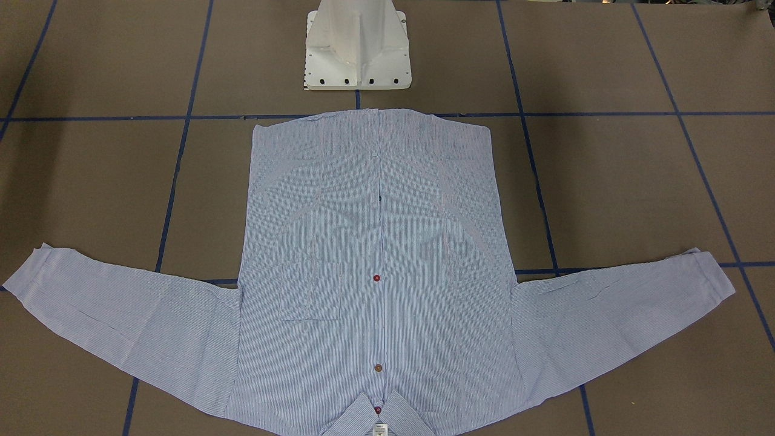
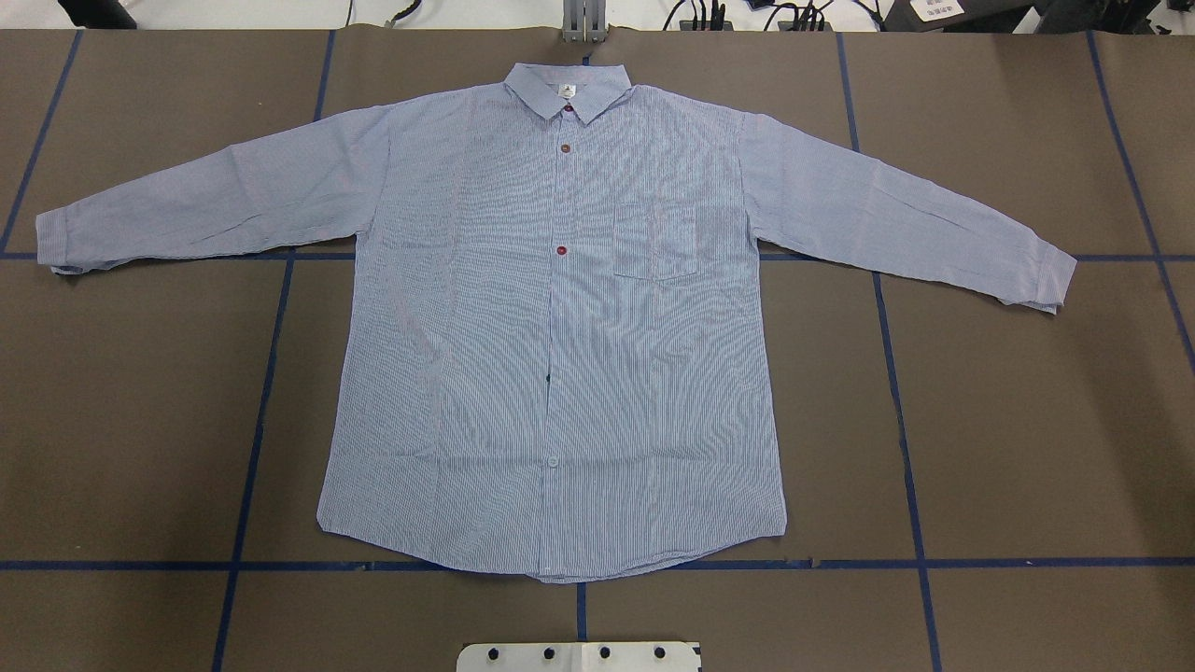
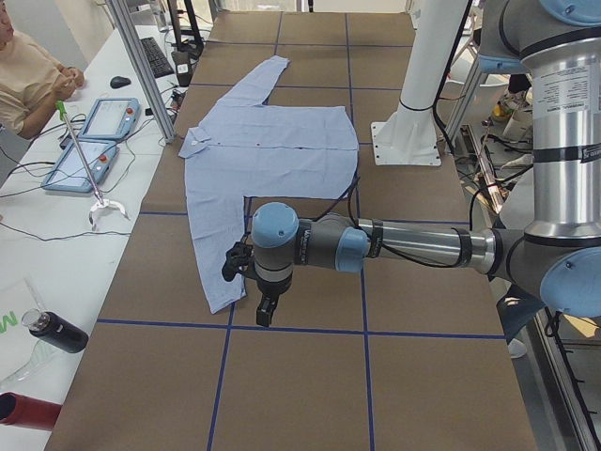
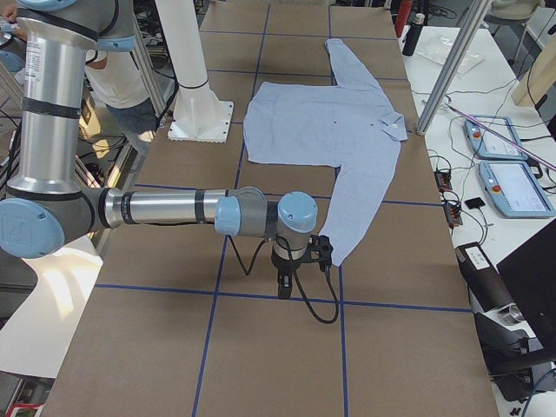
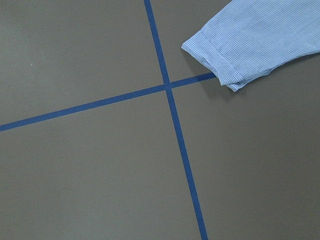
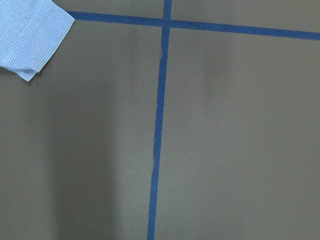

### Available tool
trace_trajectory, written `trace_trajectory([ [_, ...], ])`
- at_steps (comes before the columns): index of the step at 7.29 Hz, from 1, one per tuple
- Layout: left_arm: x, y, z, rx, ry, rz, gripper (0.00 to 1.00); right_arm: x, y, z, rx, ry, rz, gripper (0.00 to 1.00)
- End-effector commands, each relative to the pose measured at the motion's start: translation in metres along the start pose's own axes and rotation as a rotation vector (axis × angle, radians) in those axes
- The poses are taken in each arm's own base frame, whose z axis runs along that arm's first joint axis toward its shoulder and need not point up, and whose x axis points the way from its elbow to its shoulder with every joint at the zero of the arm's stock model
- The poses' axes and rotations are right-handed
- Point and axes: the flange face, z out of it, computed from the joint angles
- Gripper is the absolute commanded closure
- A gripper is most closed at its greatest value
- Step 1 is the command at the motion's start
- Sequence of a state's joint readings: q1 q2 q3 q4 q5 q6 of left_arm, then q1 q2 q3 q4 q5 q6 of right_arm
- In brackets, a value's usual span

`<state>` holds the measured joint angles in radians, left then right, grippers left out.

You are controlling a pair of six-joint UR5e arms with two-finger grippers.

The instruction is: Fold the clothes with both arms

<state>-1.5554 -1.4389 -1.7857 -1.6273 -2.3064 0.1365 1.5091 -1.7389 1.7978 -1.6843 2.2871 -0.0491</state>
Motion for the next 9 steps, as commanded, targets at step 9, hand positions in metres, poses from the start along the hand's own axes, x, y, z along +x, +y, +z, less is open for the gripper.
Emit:
trace_trajectory([
  [9, 0.048, -0.053, -0.069, 0.397, -0.13, 0.331, 0.0, -0.096, -0.068, -0.112, 0.238, 0.008, -0.199, 0.0],
])
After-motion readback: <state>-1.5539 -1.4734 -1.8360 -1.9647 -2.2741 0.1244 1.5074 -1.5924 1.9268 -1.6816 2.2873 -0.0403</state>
